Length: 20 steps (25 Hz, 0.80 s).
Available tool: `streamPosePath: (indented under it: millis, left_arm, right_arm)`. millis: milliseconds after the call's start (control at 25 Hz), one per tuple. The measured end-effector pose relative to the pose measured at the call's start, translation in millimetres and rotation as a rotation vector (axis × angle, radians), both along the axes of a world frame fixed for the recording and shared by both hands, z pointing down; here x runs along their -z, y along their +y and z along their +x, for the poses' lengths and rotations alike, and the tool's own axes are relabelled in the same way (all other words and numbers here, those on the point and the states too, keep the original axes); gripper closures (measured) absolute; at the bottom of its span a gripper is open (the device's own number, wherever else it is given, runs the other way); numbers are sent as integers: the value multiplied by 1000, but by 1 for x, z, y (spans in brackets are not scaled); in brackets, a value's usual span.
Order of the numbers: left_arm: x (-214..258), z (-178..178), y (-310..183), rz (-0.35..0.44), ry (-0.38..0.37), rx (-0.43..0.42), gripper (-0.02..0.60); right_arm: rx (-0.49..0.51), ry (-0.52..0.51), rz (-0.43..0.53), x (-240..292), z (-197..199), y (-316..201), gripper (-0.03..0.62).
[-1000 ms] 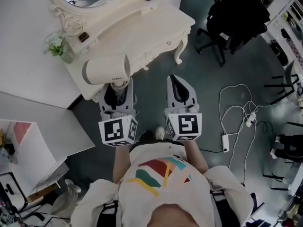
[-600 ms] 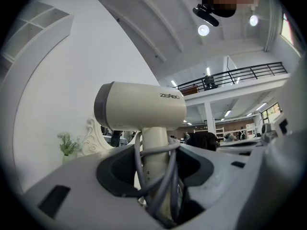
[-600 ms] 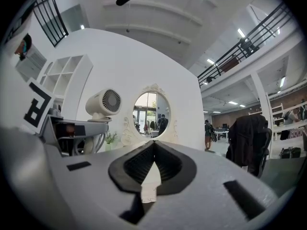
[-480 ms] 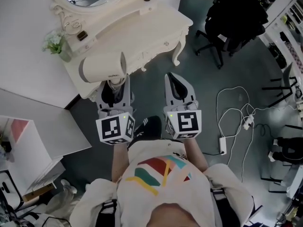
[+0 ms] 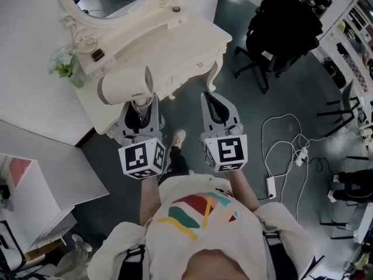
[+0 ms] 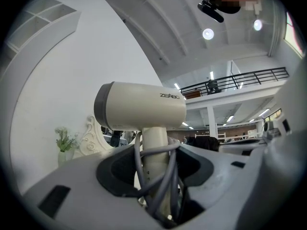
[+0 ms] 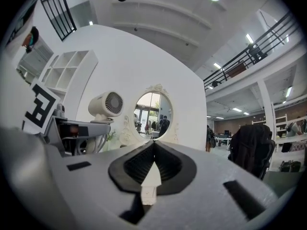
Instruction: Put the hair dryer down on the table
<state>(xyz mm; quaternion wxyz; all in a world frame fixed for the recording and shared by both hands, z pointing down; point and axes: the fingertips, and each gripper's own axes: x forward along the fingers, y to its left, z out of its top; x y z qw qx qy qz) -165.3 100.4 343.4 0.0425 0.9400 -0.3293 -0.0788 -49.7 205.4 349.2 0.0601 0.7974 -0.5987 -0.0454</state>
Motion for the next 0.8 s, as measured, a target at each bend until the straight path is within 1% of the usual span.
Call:
streamPosePath:
  millis: [160,360,480,800]
  left_arm:
    - [-3,7,4,-7,-22,-13,373]
    - [-12,15,7,-16,-41,-25,373]
    - [-13,17,13,2,-56,-32,373]
    - [-3,35,-5,29,-30,-29,373]
  right_arm:
    - [-15,-34,-4,-4,6,3,594]
    - [-15,-53,-17,-17,10,4,594]
    - [-29,-84,-12,-22,18,9,594]
    - [-56,-91,11,-19,40,3,594]
